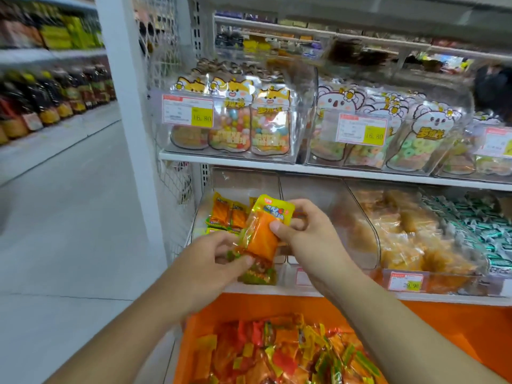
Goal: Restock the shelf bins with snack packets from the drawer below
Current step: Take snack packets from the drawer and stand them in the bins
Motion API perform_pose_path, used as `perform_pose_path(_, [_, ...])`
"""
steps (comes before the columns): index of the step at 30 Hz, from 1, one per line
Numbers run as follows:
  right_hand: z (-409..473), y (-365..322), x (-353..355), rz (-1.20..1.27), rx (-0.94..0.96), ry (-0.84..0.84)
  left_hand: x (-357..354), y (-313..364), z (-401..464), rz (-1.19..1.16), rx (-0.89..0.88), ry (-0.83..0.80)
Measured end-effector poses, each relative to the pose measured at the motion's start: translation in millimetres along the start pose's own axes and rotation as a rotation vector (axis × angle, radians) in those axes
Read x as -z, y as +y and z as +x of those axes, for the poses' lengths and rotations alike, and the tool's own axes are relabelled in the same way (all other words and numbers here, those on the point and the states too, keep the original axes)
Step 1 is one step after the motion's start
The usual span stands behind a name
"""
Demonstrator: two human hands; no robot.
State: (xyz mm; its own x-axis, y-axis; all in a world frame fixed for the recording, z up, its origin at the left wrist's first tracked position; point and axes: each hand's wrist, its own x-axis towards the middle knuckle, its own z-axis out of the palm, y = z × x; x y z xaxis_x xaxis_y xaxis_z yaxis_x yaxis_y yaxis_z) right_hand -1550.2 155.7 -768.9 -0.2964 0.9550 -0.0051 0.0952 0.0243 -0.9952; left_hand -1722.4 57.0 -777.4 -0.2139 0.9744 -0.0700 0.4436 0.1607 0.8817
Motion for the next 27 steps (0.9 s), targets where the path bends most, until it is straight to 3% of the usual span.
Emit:
perform_pose_path(7, [97, 19, -58, -0.051, -0.092, -0.005, 43, -28, 23, 0.247, 0.093, 0.284])
perform_pose_path(14, [122, 62, -95, -0.322, -0.242, -0.223, 42, -51, 36, 0.275, 0.097, 0.098])
perform_pose_path(22, [122, 82, -105, -0.843, 0.018, -0.215, 36, -51, 43, 0.278, 0.05, 0.111])
perform_pose_path(27, [117, 82, -105, -0.969, 0.09, -0.183, 35, -56, 44, 0.265, 0.048, 0.11])
